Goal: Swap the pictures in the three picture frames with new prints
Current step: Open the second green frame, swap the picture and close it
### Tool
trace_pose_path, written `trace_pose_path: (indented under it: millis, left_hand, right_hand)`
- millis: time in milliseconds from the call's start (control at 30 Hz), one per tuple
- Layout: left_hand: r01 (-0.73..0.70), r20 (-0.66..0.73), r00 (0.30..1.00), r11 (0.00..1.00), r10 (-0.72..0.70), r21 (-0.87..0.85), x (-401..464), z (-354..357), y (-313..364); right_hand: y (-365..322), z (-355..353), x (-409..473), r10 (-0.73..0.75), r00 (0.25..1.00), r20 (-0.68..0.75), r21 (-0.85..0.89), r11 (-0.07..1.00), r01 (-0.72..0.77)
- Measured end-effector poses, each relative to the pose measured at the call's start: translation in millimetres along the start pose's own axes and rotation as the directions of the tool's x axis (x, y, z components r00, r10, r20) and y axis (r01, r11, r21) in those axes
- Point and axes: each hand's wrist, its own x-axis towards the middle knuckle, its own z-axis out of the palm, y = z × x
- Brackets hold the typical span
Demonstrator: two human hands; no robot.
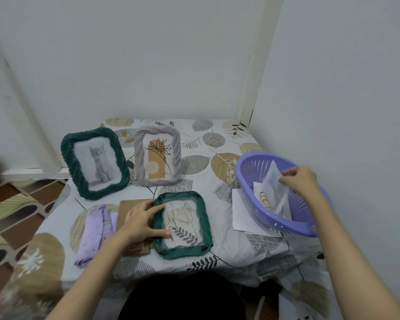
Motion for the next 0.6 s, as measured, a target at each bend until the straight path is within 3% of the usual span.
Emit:
trace_pose_path:
  millis: [100, 200, 300, 367, 400, 467, 533, 600]
  left_hand:
    - [0.005, -0.002, 1.000, 1.000, -0.005, 0.000, 1, 2, -1]
    - [-0.002, -0.021, 1.000, 0.998, 0.001, -0.065, 2, 1, -6]
    - [-0.048, -0.116, 0.993, 0.976, 0.023, -0.213, -3, -3, -1]
    - [-0.121, -0.232, 0.972, 0.908, 0.027, -0.401, -5, -8, 15]
    - [-0.147, -0.236, 0.972, 0.818, 0.015, -0.556, -7, -13, 29]
    - [-0.101, -0.114, 0.993, 0.487, 0.002, -0.867, -8, -22, 55]
    - [-0.013, -0.003, 0.998, 0.144, 0.066, -0.990, -8, -23, 68]
    - [0.023, 0.019, 0.997, -0.042, 0.076, -0.999, -8, -24, 70]
  right_hand:
    - [-26, 13, -28, -0.154, 0.972, -0.178, 0.158, 0.970, 0.183]
    - [-45, 37, -54, -0.324, 0.914, -0.244, 0.232, 0.896, 0.380]
    - [-57, 62, -74, -0.465, 0.844, -0.267, 0.238, 0.817, 0.525]
    - [-61, 82, -87, -0.502, 0.834, -0.230, 0.265, 0.792, 0.550]
    - [-62, 92, -95, -0.518, 0.834, -0.193, 0.283, 0.784, 0.552]
    - [-65, 114, -110, -0.572, 0.813, -0.110, 0.307, 0.758, 0.575]
    - [-67, 131, -124, -0.624, 0.781, -0.027, 0.328, 0.732, 0.597]
    - [-68, 143, -132, -0.640, 0.766, 0.066, 0.361, 0.731, 0.579]
